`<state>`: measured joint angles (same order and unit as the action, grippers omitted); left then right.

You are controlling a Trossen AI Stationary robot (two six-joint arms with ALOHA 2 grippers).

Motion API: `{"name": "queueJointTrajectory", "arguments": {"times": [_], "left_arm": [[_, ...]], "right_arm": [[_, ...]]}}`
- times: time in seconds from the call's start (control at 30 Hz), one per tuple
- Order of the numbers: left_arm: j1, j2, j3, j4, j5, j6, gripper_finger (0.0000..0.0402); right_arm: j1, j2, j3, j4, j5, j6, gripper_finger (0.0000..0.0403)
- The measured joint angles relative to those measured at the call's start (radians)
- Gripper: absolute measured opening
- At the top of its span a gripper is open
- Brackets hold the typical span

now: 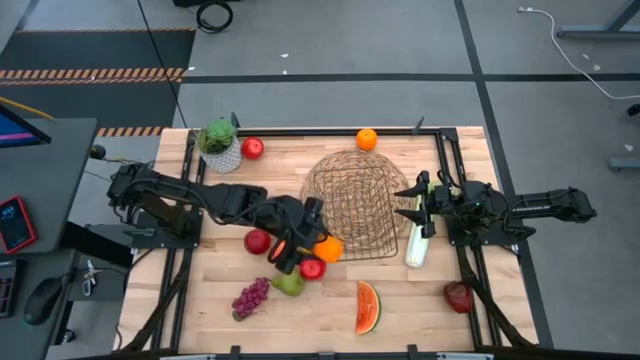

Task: Build produce basket
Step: Put the bottom orange into the wire basket

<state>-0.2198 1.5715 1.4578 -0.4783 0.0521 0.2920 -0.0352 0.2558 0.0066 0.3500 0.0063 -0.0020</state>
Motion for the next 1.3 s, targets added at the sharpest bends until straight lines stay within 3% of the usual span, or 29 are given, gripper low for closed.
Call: {"name": "queueJointTrajectory", "arguments": {"times": [0.13, 0.57, 0.9, 1.3], "left_arm": [[0.008, 0.000, 0.000, 0.000, 0.048, 0.000, 0.0279], [0.009, 0.000, 0.000, -0.006, 0.049, 0.004, 0.0279], [0.045, 0.000, 0.000, -0.056, -0.078, 0.169, 0.0279], [0.061, 0.000, 0.000, -0.002, -0.075, 0.028, 0.0279]], "right_arm": [[0.000, 0.000, 0.000, 0.000, 0.000, 0.000, 0.0231], [0.000, 0.000, 0.000, 0.000, 0.000, 0.000, 0.0231], [0.000, 0.000, 0.000, 0.000, 0.000, 0.000, 0.0231], [0.000, 0.000, 0.000, 0.000, 0.000, 0.000, 0.0231]]}}
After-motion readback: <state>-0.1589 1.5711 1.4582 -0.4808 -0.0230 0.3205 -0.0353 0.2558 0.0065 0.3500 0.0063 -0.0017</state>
